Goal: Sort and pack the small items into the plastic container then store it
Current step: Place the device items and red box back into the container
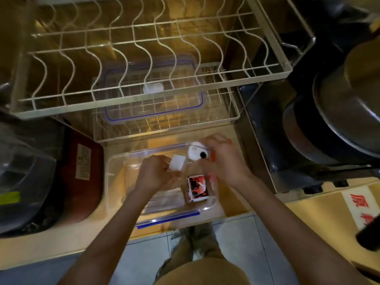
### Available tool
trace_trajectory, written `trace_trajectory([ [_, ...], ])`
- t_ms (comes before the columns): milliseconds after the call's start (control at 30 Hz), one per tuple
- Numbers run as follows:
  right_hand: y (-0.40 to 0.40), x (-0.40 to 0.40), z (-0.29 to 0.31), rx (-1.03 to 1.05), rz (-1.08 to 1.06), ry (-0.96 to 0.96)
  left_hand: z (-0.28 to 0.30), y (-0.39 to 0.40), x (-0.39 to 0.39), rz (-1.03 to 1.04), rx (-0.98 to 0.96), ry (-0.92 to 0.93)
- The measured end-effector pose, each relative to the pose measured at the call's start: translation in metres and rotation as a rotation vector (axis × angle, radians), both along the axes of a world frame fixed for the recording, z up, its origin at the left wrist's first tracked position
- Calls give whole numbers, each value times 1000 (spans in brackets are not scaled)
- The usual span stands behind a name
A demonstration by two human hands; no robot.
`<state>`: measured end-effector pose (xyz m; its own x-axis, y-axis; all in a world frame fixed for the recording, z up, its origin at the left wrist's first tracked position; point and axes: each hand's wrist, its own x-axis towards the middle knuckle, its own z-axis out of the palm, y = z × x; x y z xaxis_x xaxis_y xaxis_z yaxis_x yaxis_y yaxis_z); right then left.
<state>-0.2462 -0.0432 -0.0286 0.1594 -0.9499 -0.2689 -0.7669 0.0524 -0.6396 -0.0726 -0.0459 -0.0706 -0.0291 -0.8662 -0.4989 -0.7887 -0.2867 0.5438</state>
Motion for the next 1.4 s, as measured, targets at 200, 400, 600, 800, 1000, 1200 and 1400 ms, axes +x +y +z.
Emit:
trace_trajectory([
  [200,-1,40,-27,137,226,444,-39,14,-13,247,-78,87],
  [400,-5,59,-60,137,245,617,-55,20,-21,298,-119,41],
  [600,-6,60,-78,170,205,586,-60,23,-19,325,-127,125],
  [800,2,58,-84,92,184,531,-65,24,-16,362,-128,174],
  [1000,9,57,-80,19,188,560,-67,24,-16,367,-154,211],
  [1200,10,53,-77,77,206,561,-73,26,-18,372,-149,213],
  [1400,23,29,-43,-110,-178,-9,-53,22,-24,316,-248,48],
])
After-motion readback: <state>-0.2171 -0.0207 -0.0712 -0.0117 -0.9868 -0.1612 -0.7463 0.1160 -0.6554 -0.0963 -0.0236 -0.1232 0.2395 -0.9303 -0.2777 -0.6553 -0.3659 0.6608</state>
